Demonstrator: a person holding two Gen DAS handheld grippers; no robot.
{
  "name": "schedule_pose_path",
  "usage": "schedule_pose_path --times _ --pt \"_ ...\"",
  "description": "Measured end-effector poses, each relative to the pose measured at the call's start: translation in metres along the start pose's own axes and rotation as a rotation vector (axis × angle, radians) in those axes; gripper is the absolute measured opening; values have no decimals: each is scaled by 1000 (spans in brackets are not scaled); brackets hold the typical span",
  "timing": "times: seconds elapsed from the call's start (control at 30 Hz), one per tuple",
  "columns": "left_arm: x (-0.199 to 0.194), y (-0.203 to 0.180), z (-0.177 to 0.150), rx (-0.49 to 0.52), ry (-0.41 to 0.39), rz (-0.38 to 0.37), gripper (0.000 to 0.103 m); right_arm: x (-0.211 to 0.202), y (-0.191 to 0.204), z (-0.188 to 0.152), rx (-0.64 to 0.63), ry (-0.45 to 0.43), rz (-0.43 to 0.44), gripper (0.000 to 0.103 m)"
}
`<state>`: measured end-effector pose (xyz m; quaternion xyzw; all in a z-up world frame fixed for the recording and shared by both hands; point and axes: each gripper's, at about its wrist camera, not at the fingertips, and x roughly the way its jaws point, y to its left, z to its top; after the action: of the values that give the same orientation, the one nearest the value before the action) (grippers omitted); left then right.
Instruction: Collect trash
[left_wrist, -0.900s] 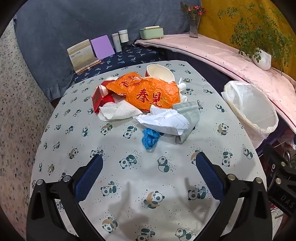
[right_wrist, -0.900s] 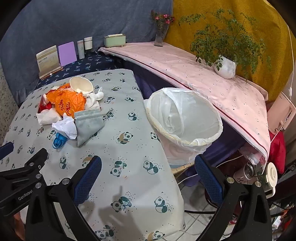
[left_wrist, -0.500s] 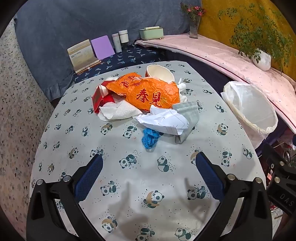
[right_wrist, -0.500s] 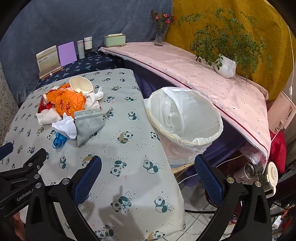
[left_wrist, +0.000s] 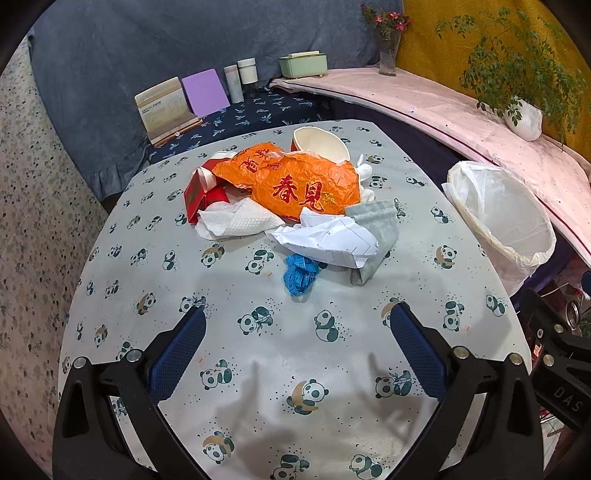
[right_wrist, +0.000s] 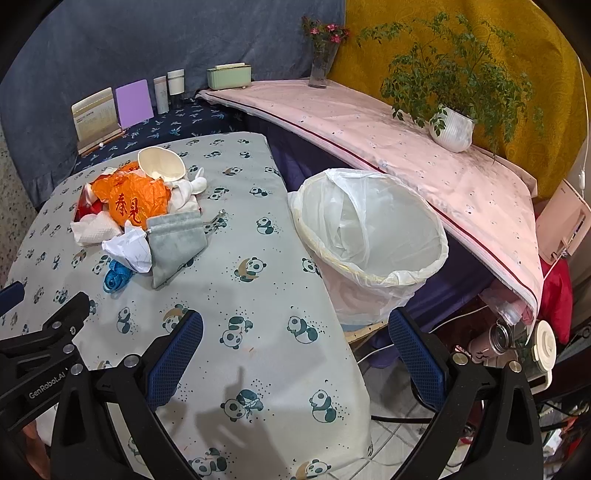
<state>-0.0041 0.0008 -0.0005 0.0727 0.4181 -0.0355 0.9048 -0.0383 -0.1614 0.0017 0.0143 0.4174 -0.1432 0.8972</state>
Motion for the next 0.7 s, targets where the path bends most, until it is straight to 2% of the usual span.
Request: schedule_pose_path --times 0.7 --pt "2 2 -1 -1 1 0 95 0 -2 4 -2 4 3 96"
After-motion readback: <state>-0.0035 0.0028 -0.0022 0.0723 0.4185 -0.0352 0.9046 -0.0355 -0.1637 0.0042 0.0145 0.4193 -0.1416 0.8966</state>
